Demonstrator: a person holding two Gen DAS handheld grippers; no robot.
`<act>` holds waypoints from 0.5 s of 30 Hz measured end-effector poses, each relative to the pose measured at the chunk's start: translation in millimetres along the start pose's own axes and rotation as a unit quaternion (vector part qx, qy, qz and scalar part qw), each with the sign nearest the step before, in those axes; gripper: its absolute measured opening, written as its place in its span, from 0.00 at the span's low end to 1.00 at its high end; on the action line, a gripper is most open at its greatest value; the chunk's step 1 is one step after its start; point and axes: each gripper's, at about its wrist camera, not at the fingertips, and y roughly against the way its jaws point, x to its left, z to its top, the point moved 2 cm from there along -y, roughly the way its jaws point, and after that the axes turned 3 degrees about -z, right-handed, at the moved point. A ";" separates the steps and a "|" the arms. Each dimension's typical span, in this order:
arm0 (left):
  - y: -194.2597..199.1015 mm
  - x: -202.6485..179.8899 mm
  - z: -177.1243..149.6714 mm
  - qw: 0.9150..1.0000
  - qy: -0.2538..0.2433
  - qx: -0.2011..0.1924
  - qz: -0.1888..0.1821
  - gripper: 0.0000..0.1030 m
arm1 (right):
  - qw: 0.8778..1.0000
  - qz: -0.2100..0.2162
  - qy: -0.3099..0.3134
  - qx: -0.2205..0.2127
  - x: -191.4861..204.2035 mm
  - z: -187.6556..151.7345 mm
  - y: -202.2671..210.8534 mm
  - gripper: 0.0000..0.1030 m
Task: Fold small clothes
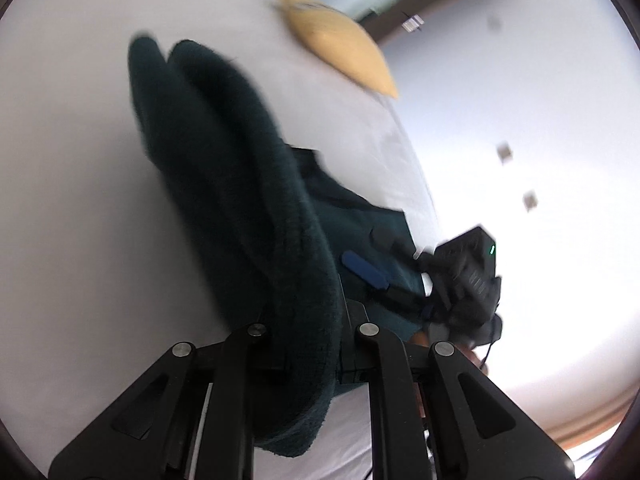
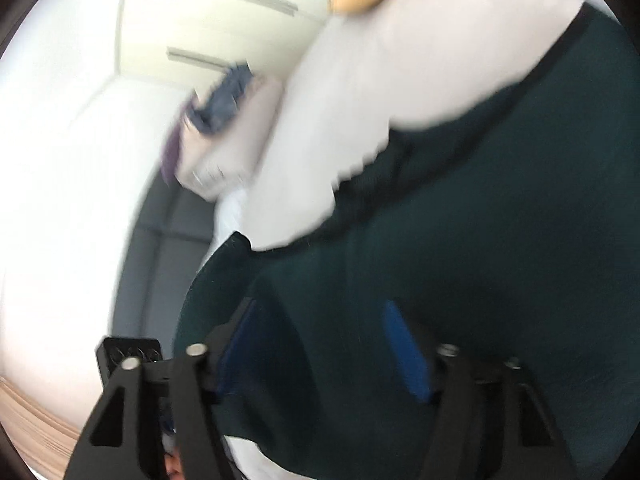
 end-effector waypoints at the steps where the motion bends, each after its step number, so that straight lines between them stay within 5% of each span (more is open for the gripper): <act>1: -13.4 -14.5 0.9 1.000 -0.016 0.009 0.001 0.11 | 1.000 0.015 -0.015 -0.003 -5.6 6.0 7.2 0.74; 4: -66.9 -47.4 -7.8 0.998 -0.051 0.046 -0.001 0.11 | 0.998 0.051 -0.045 -0.009 -24.0 19.3 27.1 0.77; 9: -129.3 -60.0 -44.4 0.991 -0.088 0.084 0.054 0.11 | 0.995 0.082 -0.058 0.008 -41.7 23.4 34.5 0.77; 15: -129.0 -87.8 -53.4 0.976 -0.167 0.072 0.124 0.12 | 1.000 -0.012 -0.015 0.011 -27.5 32.0 27.1 0.77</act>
